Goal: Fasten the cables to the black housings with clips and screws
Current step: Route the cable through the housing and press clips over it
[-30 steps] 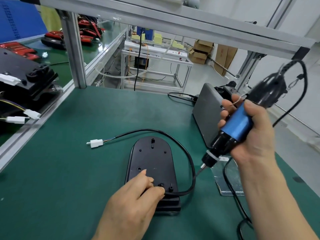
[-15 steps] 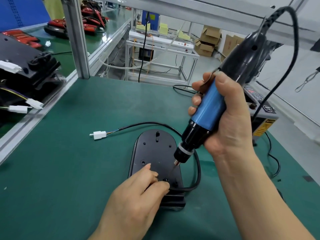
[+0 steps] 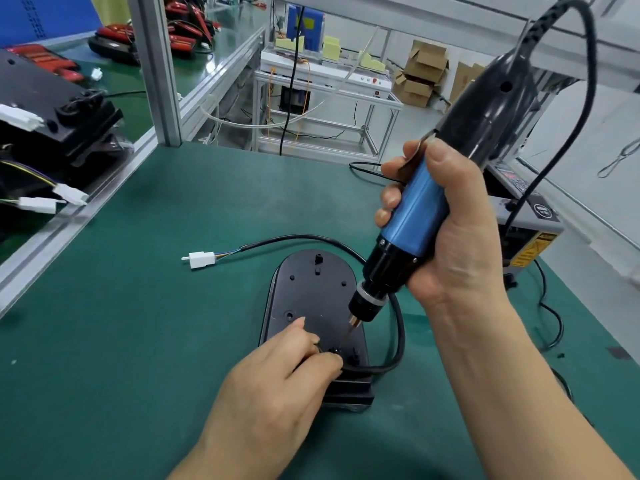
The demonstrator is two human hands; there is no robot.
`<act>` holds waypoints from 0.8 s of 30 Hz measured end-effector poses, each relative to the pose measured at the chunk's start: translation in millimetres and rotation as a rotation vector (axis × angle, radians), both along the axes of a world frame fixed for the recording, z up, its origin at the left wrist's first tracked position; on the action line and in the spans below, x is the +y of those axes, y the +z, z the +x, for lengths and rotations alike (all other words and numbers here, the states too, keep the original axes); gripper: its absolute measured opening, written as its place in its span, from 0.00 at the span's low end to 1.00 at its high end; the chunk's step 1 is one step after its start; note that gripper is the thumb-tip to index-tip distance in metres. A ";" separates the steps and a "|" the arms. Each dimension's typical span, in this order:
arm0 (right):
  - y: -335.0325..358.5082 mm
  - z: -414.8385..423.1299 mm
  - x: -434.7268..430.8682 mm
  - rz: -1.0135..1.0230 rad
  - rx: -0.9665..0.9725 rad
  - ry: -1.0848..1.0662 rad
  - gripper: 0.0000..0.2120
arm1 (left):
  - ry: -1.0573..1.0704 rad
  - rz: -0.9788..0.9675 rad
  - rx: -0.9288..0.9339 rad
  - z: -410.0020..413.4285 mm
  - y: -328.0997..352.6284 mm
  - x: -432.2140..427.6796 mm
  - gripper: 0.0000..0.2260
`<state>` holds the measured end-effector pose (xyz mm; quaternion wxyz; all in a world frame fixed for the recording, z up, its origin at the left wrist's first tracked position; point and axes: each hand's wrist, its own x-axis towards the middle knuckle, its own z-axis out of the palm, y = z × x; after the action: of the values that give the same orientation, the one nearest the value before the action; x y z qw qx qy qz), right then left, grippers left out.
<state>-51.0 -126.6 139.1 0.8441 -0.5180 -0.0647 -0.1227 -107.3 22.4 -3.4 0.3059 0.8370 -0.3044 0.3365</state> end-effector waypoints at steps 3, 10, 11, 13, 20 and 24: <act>0.0 0.6 0.6 -0.033 -0.015 0.021 0.09 | -0.001 0.002 0.005 -0.3 0.0 0.1 0.03; 1.0 2.7 5.7 -0.158 -0.061 0.081 0.09 | 0.004 0.006 0.017 -0.7 -0.2 0.0 0.04; 0.8 2.7 6.9 -0.162 -0.065 0.081 0.09 | 0.003 0.002 0.021 -1.0 -0.1 0.1 0.04; -0.3 2.4 8.4 -0.146 -0.071 0.082 0.09 | -0.001 -0.003 0.023 -1.5 0.1 0.4 0.04; -2.8 1.2 11.8 -0.124 -0.055 0.096 0.06 | -0.012 0.004 0.036 -0.9 0.0 0.9 0.03; -3.5 0.1 17.0 -0.145 -0.079 0.114 0.04 | -0.007 0.013 0.041 -1.5 0.1 1.4 0.03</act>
<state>-50.9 -109.6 135.5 0.8067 -0.5680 -0.1361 -0.0899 -108.8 23.8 -3.3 0.3078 0.8447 -0.3031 0.3161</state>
